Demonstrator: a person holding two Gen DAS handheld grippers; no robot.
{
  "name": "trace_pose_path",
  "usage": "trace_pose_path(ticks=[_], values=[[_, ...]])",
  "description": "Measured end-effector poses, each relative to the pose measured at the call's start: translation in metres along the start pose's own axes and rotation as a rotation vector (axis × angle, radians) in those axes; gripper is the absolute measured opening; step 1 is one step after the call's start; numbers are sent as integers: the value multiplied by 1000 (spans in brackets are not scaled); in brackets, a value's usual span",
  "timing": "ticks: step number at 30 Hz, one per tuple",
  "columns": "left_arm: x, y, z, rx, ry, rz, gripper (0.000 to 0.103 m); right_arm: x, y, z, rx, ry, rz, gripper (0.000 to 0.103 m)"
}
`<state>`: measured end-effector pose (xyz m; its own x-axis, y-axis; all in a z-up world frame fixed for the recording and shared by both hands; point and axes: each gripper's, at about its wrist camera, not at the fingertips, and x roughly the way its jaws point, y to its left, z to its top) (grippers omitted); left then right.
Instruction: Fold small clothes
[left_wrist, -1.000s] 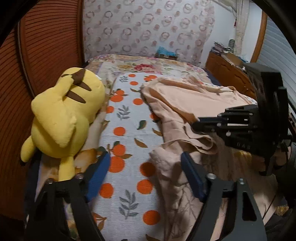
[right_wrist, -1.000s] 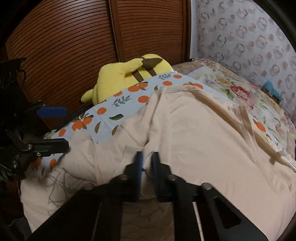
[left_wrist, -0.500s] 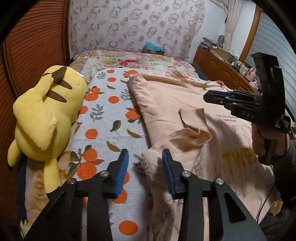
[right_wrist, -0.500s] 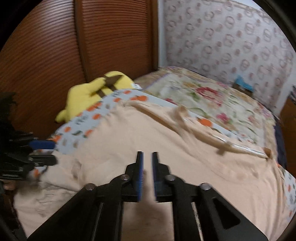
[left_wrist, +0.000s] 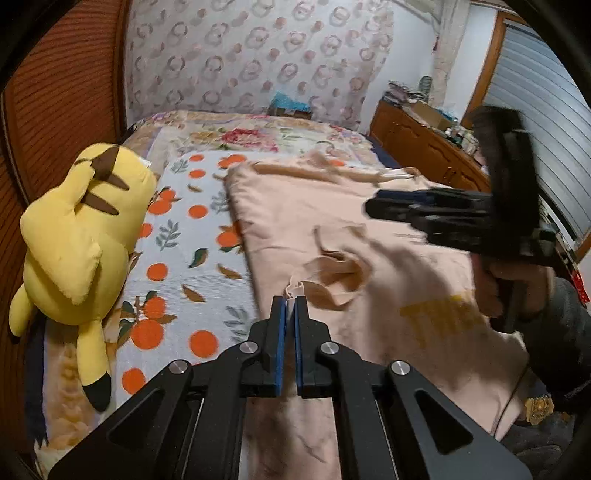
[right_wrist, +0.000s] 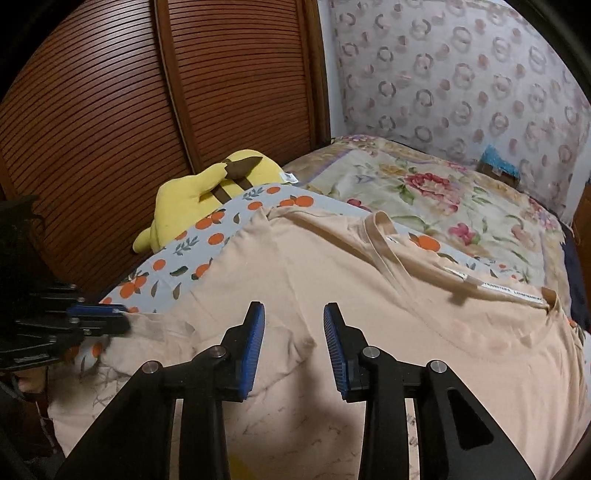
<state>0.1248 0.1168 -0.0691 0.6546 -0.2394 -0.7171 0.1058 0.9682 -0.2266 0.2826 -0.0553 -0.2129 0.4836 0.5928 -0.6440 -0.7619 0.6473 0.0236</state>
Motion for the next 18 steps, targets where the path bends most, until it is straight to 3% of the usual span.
trace_pose_path(ticks=[2, 7, 14, 18], values=[[-6, -13, -2, 21, 9, -26, 5, -9, -16, -2, 0, 9, 1, 34], [-8, -36, -9, 70, 27, -43, 5, -22, -15, 4, 3, -2, 6, 34], [-18, -29, -11, 37, 19, -53, 9, -21, -10, 8, 7, 6, 54, 34], [-30, -26, -14, 27, 1, -56, 24, -5, -2, 12, 7, 40, 99, 34]])
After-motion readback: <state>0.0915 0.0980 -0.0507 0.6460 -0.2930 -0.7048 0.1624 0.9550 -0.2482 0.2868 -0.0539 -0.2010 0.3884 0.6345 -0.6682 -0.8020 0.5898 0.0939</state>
